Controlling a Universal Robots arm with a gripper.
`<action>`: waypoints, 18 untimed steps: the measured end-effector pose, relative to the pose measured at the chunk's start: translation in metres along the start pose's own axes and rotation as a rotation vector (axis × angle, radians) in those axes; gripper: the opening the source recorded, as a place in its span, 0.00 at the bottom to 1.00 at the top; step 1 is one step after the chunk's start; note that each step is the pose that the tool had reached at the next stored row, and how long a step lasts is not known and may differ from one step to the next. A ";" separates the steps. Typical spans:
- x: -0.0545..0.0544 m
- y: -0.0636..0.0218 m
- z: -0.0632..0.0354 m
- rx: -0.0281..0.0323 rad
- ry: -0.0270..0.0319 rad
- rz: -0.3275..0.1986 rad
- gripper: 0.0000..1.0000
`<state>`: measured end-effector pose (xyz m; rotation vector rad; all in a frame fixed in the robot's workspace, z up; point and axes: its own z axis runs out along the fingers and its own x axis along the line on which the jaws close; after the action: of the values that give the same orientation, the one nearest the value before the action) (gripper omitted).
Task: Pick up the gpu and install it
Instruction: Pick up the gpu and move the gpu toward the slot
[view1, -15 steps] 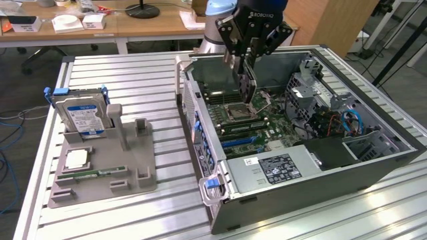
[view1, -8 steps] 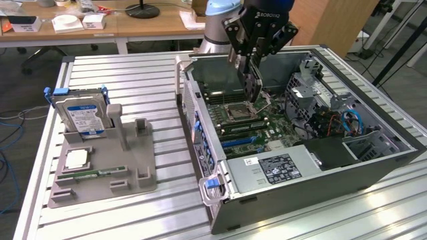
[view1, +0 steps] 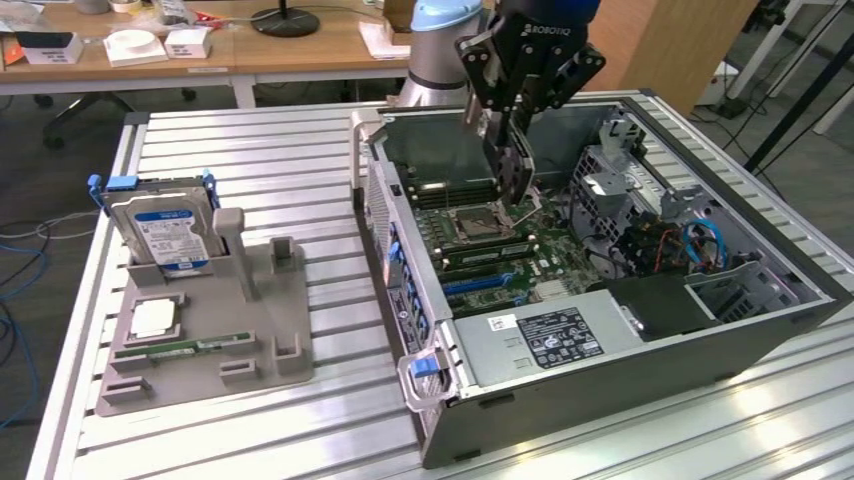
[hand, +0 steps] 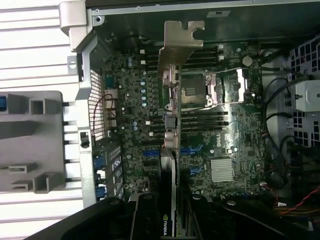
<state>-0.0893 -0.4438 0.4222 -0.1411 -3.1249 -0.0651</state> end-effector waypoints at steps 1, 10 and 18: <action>-0.001 0.0001 0.0000 0.0000 0.0000 0.000 0.26; -0.012 0.0011 -0.0002 0.0001 0.0000 0.000 0.26; -0.021 0.0019 -0.0003 0.0001 0.0001 0.000 0.26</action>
<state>-0.0680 -0.4438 0.4222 -0.1413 -3.1249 -0.0650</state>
